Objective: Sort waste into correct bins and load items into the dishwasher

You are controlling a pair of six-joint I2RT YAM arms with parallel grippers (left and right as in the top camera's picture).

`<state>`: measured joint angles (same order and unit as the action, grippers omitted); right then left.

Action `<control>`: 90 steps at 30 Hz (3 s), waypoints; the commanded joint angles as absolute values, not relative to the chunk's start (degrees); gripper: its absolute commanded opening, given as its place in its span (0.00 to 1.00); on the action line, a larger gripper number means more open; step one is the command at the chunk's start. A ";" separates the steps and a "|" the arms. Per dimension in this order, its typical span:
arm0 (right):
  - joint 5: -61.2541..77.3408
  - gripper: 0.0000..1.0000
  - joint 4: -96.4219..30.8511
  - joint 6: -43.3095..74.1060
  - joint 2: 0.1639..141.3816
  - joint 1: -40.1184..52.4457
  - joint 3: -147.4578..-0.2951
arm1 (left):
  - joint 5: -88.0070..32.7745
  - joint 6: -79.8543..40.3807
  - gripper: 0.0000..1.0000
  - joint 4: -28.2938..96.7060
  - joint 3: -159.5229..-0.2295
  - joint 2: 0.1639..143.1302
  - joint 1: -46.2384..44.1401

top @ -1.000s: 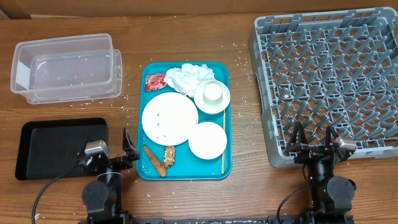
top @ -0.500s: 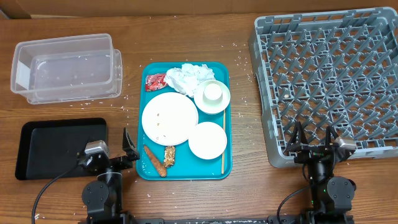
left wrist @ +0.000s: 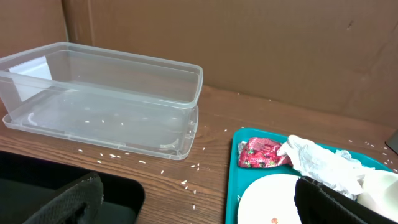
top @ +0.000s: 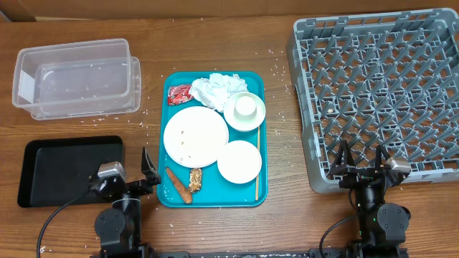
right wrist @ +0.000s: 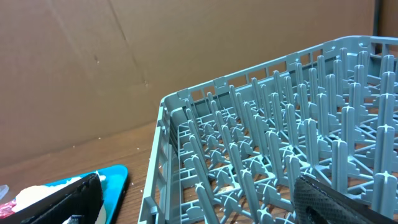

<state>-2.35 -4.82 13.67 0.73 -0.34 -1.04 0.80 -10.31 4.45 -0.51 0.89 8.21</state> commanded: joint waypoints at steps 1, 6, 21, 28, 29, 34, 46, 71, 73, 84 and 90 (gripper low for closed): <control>-2.68 1.00 -4.62 13.54 0.16 -0.38 -0.47 | 0.19 -9.19 1.00 4.40 -0.30 0.32 7.75; -2.68 1.00 -4.62 13.54 0.16 -0.38 -0.47 | 0.19 -9.19 1.00 4.40 -0.30 0.32 7.75; -2.68 1.00 -4.62 13.54 0.16 -0.38 -0.47 | 0.19 -9.19 1.00 4.40 -0.30 0.32 7.75; -2.68 1.00 -4.62 13.54 0.16 -0.38 -0.47 | 0.19 -9.21 1.00 4.40 -0.30 0.32 7.75; -2.68 1.00 -4.62 13.54 0.16 -0.38 -0.47 | 0.19 -9.21 1.00 4.40 -0.30 0.32 7.75; -2.68 1.00 -4.62 13.54 0.16 -0.38 -0.47 | 0.19 -9.19 1.00 4.40 -0.30 0.32 7.75; -2.68 1.00 -4.62 13.54 0.16 -0.38 -0.47 | -14.98 -27.22 1.00 2.87 -0.32 0.32 7.75; -2.68 1.00 -4.62 13.54 0.16 -0.38 -0.47 | -31.16 -17.93 1.00 25.82 -44.34 30.83 7.92; -2.68 1.00 -4.62 13.54 0.16 -0.38 -0.47 | -34.83 -13.50 1.00 34.24 -53.65 40.14 7.84; -2.68 1.00 -4.62 13.54 0.16 -0.38 -0.47 | -63.07 -4.67 1.00 57.43 -91.24 78.15 7.20; -2.68 1.00 -4.62 13.54 0.16 -0.38 -0.47 | -31.88 -4.16 1.00 73.25 -102.39 83.92 -2.55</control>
